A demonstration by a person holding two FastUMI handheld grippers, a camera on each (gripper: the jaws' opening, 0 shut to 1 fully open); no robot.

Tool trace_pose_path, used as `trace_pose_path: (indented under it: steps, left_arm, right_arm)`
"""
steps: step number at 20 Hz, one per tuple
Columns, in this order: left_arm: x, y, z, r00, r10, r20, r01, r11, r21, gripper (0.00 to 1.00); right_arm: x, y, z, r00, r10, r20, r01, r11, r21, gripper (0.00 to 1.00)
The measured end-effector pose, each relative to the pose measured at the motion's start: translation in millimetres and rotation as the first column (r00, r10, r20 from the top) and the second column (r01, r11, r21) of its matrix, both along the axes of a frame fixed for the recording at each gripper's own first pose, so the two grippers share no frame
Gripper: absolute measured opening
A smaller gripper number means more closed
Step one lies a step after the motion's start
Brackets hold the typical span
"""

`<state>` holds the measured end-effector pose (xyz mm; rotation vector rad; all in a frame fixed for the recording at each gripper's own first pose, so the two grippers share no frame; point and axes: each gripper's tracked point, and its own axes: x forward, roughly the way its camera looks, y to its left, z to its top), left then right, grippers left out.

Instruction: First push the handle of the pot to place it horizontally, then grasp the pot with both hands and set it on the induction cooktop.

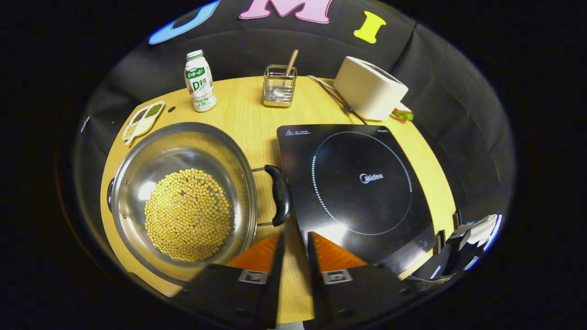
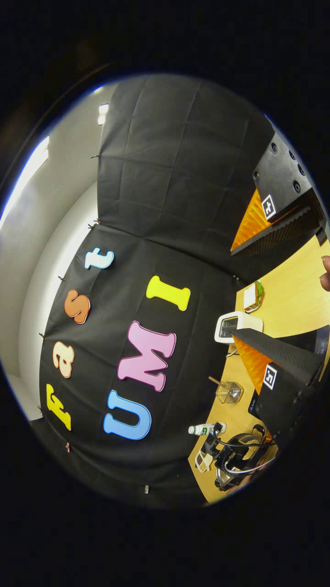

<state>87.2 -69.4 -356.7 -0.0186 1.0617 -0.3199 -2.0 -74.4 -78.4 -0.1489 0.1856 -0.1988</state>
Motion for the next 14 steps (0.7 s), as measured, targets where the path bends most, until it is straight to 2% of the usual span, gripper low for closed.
trace_pose_path:
  steps: [2,3,6,9,11,14]
  left_arm:
    - [-18,-11,18,1.0,-0.022,0.019,0.023,0.997,-0.079,0.76]
    - [-22,-9,26,0.999,-0.008,0.044,0.012,0.996,-0.09,0.98]
    - [-40,-13,50,0.995,0.028,0.097,-0.012,0.987,-0.161,0.96]
    - [-45,6,80,0.979,0.114,0.167,-0.076,0.973,-0.217,0.95]
    - [-41,33,98,0.957,0.171,0.235,-0.119,0.969,-0.218,0.96]
    - [-34,97,125,0.911,0.235,0.338,-0.191,0.968,-0.16,0.95]
  right_arm:
    - [3,10,-1,1.0,0.022,-0.007,-0.022,1.0,0.004,0.98]
    - [4,15,0,0.999,0.036,-0.007,-0.036,0.999,0.006,0.98]
    - [6,34,2,0.996,0.084,-0.004,-0.084,0.996,0.016,0.98]
    - [8,58,-2,0.989,0.146,-0.018,-0.145,0.989,0.024,0.98]
    - [11,78,-9,0.98,0.196,-0.034,-0.195,0.98,0.049,0.98]
    - [21,112,-25,0.958,0.279,-0.071,-0.271,0.958,0.097,0.98]
